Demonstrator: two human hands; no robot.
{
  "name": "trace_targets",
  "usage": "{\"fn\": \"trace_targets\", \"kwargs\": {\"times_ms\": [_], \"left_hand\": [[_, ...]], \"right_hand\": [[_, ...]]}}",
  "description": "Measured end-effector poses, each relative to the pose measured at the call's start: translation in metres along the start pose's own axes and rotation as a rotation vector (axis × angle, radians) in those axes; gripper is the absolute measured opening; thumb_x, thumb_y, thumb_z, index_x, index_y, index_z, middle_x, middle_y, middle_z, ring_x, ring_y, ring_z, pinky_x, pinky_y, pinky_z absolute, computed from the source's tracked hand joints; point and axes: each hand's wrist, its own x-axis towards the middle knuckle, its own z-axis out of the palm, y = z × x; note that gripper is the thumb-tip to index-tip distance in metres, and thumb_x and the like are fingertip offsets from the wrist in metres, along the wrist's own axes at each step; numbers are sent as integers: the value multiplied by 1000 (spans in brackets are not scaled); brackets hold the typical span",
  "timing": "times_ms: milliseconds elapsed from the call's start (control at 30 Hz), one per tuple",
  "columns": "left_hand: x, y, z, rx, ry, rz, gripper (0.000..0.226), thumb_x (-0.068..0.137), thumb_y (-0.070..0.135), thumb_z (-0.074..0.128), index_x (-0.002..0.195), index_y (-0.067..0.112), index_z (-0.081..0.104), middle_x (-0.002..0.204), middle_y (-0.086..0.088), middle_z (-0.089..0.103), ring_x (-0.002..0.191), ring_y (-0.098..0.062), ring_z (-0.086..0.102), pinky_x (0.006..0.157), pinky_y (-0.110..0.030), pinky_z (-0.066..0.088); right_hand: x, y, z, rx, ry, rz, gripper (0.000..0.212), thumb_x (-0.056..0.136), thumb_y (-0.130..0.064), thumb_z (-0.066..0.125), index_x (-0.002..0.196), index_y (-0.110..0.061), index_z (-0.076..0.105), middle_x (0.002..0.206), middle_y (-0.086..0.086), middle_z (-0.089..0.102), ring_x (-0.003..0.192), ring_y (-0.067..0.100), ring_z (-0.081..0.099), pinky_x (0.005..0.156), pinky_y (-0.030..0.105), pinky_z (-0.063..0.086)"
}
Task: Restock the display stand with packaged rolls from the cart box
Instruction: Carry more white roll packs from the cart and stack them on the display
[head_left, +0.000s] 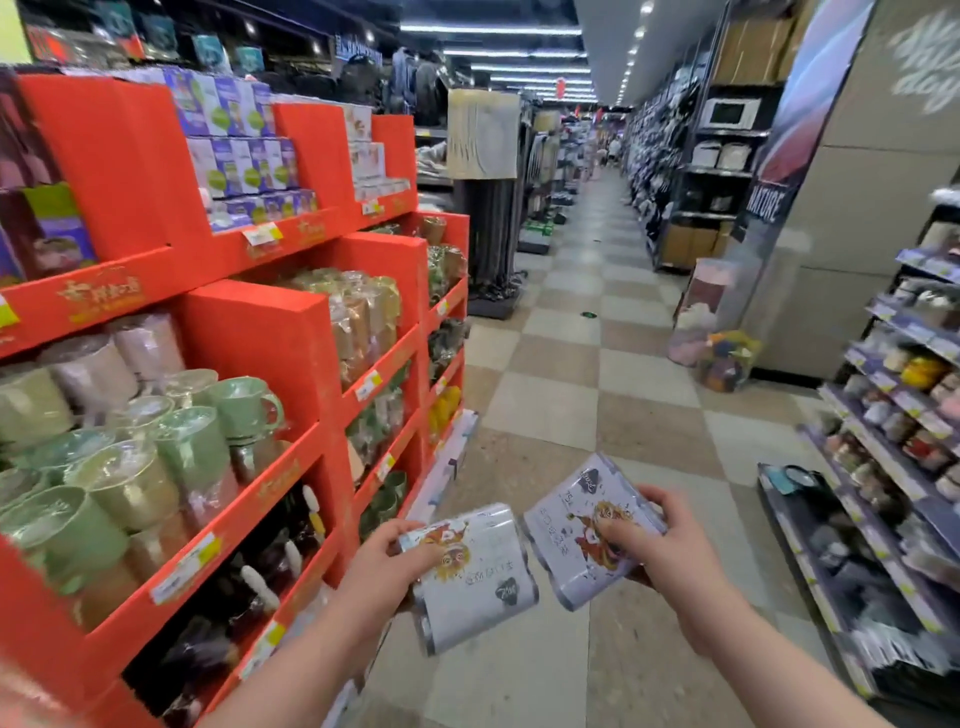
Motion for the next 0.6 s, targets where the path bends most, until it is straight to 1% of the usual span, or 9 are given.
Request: {"fn": "trace_targets", "kwargs": {"times_ms": [33, 67, 167, 267, 367, 500, 600], "left_hand": [[21, 11, 8, -6, -18, 17, 40, 61, 19, 74, 99, 14, 63, 97, -16, 72, 78, -28, 69, 66, -35, 51], [42, 21, 14, -10, -31, 32, 40, 61, 19, 73, 100, 13, 62, 95, -15, 72, 76, -26, 69, 65, -34, 51], [102, 53, 34, -33, -69, 70, 26, 78, 8, 72, 101, 10, 60, 85, -12, 71, 65, -21, 66, 56, -28, 48], [160, 82, 50, -56, -82, 101, 32, 74, 9, 75, 102, 10, 60, 82, -10, 70, 65, -21, 65, 59, -30, 49], [202, 103, 68, -67, -85, 117, 20, 81, 4, 69, 98, 10, 59, 75, -5, 69, 59, -17, 65, 54, -28, 48], [250, 124, 86, -78, -89, 123, 22, 83, 4, 67, 103, 8, 59, 80, -8, 71, 64, -19, 67, 58, -30, 49], [284, 138, 94, -83, -51, 120, 25, 83, 6, 67, 107, 9, 59, 90, -13, 71, 69, -22, 67, 60, -30, 49]], "right_hand": [[18, -4, -3, 4, 14, -1, 51, 77, -8, 75, 121, -18, 50, 102, 8, 69, 81, 25, 71, 65, 33, 56], [35, -9, -7, 4, 30, 0, 50, 77, -8, 75, 120, -18, 51, 102, 8, 69, 81, 26, 70, 65, 33, 56], [84, -23, -11, -3, 77, -4, 48, 78, -7, 74, 118, -19, 51, 100, 7, 69, 81, 25, 70, 68, 36, 57], [129, -35, -14, -10, 122, -18, 45, 77, -7, 74, 114, -20, 52, 97, 7, 70, 81, 27, 70, 74, 41, 58], [169, -44, -19, -1, 148, -16, 42, 77, -8, 75, 110, -20, 54, 96, 7, 70, 81, 29, 70, 72, 40, 58], [230, -56, -20, 6, 145, -17, 44, 76, -7, 75, 112, -19, 54, 99, 9, 69, 79, 28, 70, 63, 34, 57], [284, -67, -17, 17, 108, -32, 44, 77, -8, 75, 114, -19, 53, 101, 8, 68, 81, 26, 69, 65, 35, 57]]}}
